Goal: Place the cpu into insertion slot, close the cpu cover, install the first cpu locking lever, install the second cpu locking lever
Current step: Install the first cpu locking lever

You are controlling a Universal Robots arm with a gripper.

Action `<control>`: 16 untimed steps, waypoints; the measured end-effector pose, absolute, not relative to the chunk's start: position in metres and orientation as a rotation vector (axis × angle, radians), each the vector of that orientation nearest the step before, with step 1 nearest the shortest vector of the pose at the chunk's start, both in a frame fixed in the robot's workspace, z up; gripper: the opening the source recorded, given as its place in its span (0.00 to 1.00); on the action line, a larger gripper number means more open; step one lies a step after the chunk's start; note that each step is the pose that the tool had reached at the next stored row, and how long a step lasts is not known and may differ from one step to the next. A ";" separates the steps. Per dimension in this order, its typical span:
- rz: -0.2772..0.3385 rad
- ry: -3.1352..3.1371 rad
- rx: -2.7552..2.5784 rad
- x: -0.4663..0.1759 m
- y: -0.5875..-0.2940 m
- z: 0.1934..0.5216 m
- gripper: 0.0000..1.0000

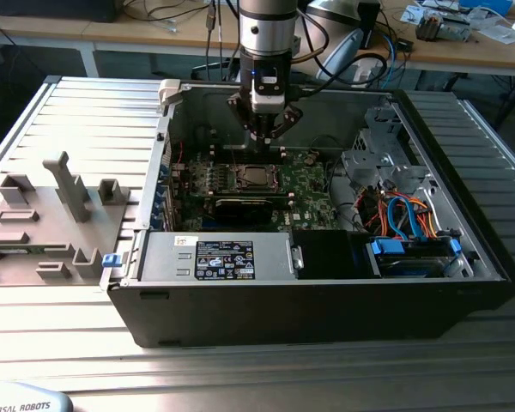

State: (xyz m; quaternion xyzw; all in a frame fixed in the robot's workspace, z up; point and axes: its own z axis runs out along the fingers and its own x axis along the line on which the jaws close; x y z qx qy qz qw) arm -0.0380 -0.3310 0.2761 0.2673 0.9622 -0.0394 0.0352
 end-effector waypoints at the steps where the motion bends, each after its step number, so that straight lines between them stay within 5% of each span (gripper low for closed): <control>1: -0.122 2.958 0.817 -0.038 -0.331 0.276 0.11; 16: -0.131 2.971 0.751 -0.038 -0.331 0.276 0.11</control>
